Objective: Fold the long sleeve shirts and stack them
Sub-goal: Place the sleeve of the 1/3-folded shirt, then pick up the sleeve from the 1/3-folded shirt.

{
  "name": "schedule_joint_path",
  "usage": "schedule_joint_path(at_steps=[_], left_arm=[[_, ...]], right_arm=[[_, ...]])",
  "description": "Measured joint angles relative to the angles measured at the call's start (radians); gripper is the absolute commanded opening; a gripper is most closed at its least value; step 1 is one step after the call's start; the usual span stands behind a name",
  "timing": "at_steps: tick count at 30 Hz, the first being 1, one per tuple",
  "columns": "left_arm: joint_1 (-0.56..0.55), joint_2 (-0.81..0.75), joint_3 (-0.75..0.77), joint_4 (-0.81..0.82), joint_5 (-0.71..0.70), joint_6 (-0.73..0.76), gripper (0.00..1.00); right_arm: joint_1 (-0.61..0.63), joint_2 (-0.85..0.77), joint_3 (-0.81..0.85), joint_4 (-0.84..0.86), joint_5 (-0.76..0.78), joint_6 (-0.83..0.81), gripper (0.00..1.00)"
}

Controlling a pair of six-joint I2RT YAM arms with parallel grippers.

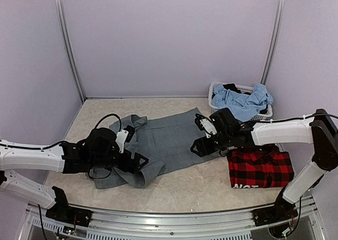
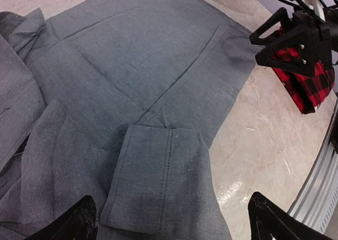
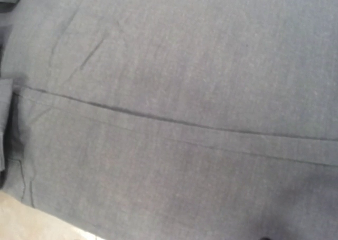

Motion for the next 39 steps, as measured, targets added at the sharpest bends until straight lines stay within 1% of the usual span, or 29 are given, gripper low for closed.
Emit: schedule_joint_path(at_steps=[5, 7, 12, 17, 21, 25, 32, 35, 39], left_arm=[[0.039, 0.002, 0.006, -0.042, -0.010, -0.113, 0.79], [0.050, 0.021, 0.027, -0.077, -0.006, -0.146, 0.76], [0.066, 0.082, 0.053, -0.117, 0.027, -0.225, 0.75], [0.066, 0.101, 0.050, -0.134, 0.084, -0.320, 0.79], [0.066, 0.098, 0.036, -0.134, 0.109, -0.382, 0.77], [0.066, 0.101, 0.026, -0.127, 0.128, -0.420, 0.74], [0.066, 0.155, -0.002, -0.054, 0.163, -0.456, 0.59], [0.066, 0.175, -0.011, -0.015, 0.175, -0.468, 0.50], [0.062, 0.194, -0.018, 0.042, 0.182, -0.478, 0.34]], right_arm=[[0.001, 0.008, 0.008, 0.012, -0.002, 0.000, 0.68], [0.001, 0.021, 0.011, 0.016, -0.005, -0.001, 0.68], [0.001, 0.046, 0.012, 0.017, -0.006, -0.004, 0.68], [0.001, 0.049, 0.012, 0.018, -0.006, -0.005, 0.68], [0.001, 0.050, 0.011, 0.023, -0.006, -0.005, 0.68], [0.001, 0.056, 0.011, 0.027, -0.006, -0.005, 0.68], [0.002, 0.057, 0.011, 0.029, -0.004, -0.006, 0.69], [0.006, 0.057, 0.011, 0.030, -0.004, -0.006, 0.68], [0.009, 0.057, 0.011, 0.030, -0.004, -0.006, 0.69]])
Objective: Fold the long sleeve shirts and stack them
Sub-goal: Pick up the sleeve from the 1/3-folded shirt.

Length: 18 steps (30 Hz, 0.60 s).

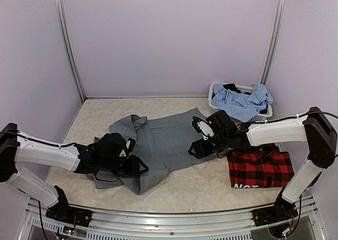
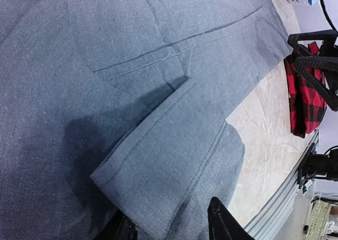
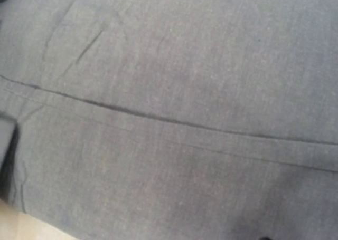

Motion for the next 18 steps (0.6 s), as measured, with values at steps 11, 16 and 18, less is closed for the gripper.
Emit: schedule_joint_path(at_steps=[11, 16, 18], left_arm=[[-0.011, 0.040, 0.003, 0.143, 0.018, 0.032, 0.09], [-0.015, 0.073, 0.015, 0.144, 0.028, 0.051, 0.13], [-0.015, 0.083, 0.019, 0.144, 0.035, 0.056, 0.14]], right_arm=[[0.002, 0.000, 0.000, 0.000, 0.000, 0.000, 0.69], [0.002, -0.003, -0.003, 0.000, 0.002, 0.000, 0.69], [0.002, -0.004, -0.005, 0.000, 0.002, 0.000, 0.69]])
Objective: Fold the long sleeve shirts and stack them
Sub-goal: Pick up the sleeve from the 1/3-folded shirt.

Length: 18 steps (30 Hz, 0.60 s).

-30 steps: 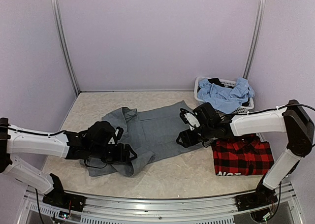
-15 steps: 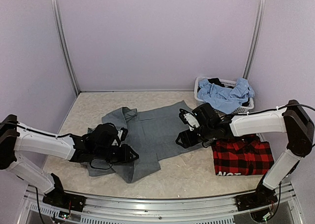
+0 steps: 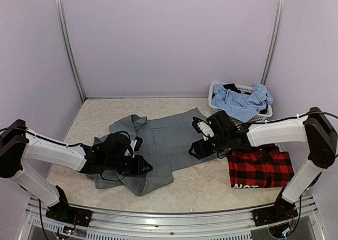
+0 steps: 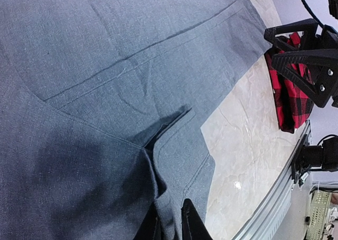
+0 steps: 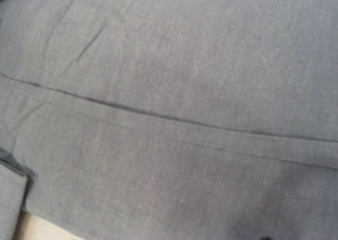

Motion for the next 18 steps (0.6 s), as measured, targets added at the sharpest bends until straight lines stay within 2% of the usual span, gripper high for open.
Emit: schedule_joint_path(at_steps=[4, 7, 14, 18], left_arm=[[-0.003, 0.020, 0.006, 0.002, 0.013, 0.005, 0.12], [-0.007, 0.029, 0.011, 0.002, 0.021, 0.014, 0.00], [0.015, 0.030, 0.075, -0.018, 0.031, 0.072, 0.00], [0.098, -0.028, 0.154, -0.092, 0.003, 0.130, 0.00]], right_arm=[[0.000, 0.000, -0.001, 0.000, 0.000, 0.000, 0.69], [0.000, -0.002, -0.001, 0.000, 0.000, 0.000, 0.69], [0.001, -0.034, -0.001, -0.004, 0.000, 0.000, 0.70], [0.002, -0.061, 0.000, -0.019, 0.011, -0.005, 0.70]])
